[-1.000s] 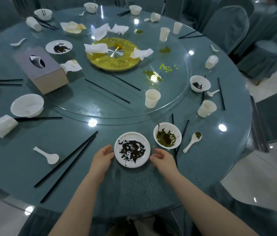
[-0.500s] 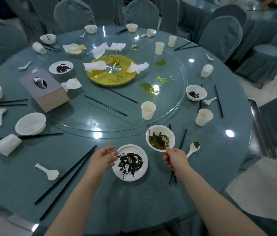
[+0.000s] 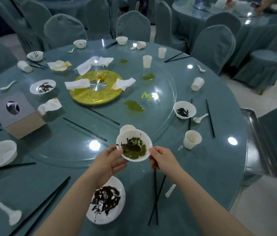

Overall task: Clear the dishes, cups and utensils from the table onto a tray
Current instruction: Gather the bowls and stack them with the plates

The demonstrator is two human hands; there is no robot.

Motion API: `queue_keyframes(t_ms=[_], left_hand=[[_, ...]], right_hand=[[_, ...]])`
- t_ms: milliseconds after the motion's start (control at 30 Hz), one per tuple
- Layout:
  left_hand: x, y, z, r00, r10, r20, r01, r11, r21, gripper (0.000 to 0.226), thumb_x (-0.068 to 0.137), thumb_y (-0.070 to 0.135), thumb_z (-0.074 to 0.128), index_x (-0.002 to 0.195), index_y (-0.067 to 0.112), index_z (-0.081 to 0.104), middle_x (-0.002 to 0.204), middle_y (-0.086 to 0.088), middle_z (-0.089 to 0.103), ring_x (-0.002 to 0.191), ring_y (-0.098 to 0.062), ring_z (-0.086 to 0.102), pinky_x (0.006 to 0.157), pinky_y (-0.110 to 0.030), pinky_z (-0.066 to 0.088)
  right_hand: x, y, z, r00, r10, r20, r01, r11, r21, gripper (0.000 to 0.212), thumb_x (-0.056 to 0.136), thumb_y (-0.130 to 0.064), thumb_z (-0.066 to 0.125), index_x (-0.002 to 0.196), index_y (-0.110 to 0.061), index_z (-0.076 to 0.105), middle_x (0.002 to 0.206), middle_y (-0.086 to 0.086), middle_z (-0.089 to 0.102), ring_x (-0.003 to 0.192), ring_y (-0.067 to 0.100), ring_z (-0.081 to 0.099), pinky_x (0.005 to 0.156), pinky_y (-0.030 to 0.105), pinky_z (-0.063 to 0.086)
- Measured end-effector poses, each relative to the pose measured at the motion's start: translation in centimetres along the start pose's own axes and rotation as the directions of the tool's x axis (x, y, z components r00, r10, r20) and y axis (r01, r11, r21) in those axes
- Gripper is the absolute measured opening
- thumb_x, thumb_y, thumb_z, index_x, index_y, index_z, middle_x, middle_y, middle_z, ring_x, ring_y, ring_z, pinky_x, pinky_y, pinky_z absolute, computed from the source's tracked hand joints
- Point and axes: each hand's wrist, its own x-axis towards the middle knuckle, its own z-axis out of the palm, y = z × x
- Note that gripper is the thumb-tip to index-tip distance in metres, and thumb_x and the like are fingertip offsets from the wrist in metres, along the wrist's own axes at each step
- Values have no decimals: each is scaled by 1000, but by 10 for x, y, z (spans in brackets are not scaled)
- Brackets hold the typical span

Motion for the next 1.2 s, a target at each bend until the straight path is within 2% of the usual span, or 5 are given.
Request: queue_keyframes(t_ms=[267,367,533,733,1200], left_hand=[[66,51,48,998,60,6,-60,997,-44,33,92,17,57,123,8,53,100,-10,72,81,-25,70,72,-30,60],[85,68,59,996,89,14,-88,995,-57,33,91,17,57,122,6,54,101,-12,70,79,-24,71,68,-29,59],[107,87,65,994,111,-2,-111,992,-64,32,92,17,56,122,7,54,95,-9,73,79,-22,72,66,-29,59],[108,93,53,987,147,-61,-153,983,-106,50,76,27,65,122,8,57,103,-13,70,91,-28,69,75,-33,59],[56,75,5,961,224,-161,-232,972,-30,56,72,40,69,120,13,59,103,-9,72,89,-22,71,64,-29,58]], right_hand=[[96,-16,-82,938,184,-292,-51,911,409,21,94,-19,54,76,-10,61,53,1,62,43,10,52,43,19,39],[153,-21,-115,887,406,-220,-215,785,582,14,95,-11,50,84,-4,54,53,8,61,34,12,51,33,14,39],[215,-8,-145,819,569,-67,-361,603,711,16,103,-25,36,113,-15,40,91,18,58,62,21,53,32,15,43],[241,4,-149,686,709,-160,-401,553,730,31,91,-3,24,71,-9,46,60,4,45,18,11,34,30,6,23],[136,-70,-79,972,176,-158,-95,902,421,33,97,-23,47,65,-15,46,51,0,40,33,8,27,34,13,16]])
